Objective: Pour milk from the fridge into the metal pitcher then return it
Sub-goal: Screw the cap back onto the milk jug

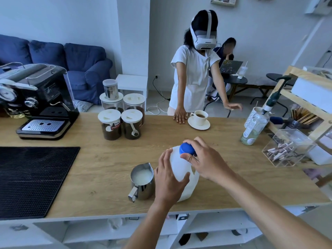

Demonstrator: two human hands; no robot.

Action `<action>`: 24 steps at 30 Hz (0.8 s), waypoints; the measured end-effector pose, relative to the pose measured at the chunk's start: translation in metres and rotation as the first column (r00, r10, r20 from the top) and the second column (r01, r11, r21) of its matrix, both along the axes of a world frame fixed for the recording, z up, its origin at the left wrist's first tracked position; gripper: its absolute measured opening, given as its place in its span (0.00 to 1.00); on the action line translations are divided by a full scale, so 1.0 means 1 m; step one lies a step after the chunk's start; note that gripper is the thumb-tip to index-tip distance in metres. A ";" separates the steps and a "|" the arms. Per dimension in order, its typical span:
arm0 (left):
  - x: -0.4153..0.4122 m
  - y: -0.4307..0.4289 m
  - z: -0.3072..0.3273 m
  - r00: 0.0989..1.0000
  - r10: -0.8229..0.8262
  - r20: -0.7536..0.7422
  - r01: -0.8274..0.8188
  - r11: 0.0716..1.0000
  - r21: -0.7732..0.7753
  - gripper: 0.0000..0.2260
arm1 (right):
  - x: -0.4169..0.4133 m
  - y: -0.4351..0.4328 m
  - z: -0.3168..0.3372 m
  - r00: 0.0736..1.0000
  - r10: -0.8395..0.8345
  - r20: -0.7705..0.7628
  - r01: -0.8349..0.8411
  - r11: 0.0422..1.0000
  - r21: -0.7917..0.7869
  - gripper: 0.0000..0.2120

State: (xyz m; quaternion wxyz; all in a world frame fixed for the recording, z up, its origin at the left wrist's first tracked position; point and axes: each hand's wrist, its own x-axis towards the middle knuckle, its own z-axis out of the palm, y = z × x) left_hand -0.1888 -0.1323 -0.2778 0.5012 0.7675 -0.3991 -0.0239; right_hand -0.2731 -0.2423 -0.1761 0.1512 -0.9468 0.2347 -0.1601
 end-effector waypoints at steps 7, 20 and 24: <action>0.002 0.008 -0.023 0.994 -0.069 -0.082 0.072 0.997 0.031 0.52 | -0.036 0.013 -0.061 0.989 -0.108 0.099 0.040 0.850 0.525 0.23; -0.049 -0.012 -0.012 0.908 -0.354 -0.226 0.390 0.910 0.141 0.33 | -0.124 0.019 -0.053 0.952 -0.305 -0.021 0.264 0.786 0.559 0.08; -0.131 -0.033 -0.001 0.798 -0.544 -0.261 0.584 0.804 0.108 0.33 | -0.221 0.026 -0.039 0.884 -0.462 -0.062 0.418 0.727 0.544 0.12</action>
